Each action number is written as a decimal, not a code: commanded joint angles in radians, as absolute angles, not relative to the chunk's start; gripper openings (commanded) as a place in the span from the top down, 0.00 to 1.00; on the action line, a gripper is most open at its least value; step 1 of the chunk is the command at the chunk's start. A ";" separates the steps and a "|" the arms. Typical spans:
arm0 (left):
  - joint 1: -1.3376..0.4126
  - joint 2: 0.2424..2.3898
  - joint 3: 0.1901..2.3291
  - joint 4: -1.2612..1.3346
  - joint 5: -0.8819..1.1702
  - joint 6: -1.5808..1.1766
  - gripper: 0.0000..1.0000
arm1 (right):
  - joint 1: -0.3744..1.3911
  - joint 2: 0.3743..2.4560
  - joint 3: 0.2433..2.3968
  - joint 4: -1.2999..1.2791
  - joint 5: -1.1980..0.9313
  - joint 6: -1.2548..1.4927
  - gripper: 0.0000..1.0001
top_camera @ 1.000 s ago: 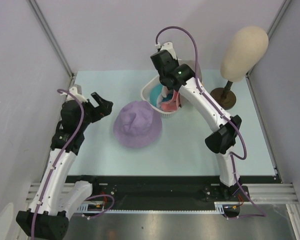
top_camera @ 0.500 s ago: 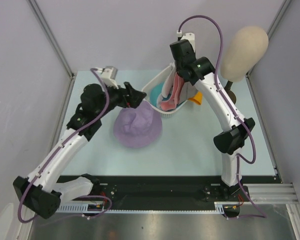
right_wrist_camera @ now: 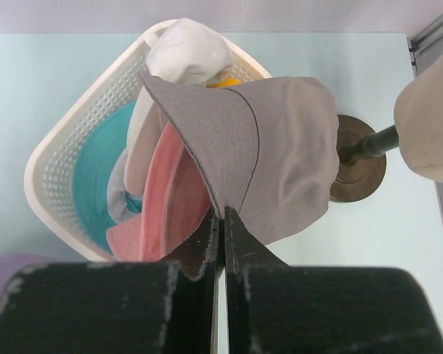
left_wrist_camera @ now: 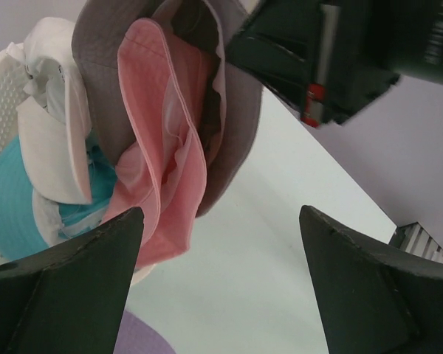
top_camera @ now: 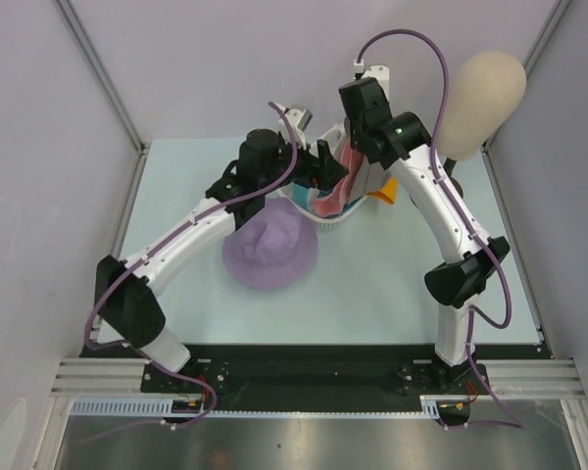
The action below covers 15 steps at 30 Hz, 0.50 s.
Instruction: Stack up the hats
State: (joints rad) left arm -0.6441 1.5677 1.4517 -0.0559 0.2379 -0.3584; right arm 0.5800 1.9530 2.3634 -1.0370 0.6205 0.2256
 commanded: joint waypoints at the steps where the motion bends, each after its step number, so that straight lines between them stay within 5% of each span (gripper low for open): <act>1: -0.658 1.621 1.558 -0.014 0.201 -0.373 0.10 | 0.581 1.868 2.356 -1.037 0.615 0.255 1.00; 15: -0.666 1.807 1.649 0.008 0.192 -0.374 0.26 | 0.586 1.847 2.333 -1.054 0.598 0.264 1.00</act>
State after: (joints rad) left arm -0.6563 1.7737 1.5879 -0.0227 0.2111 -0.3691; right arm 0.5804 1.9015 2.3310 -1.0538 0.6003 0.2520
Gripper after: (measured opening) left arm 0.765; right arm 0.022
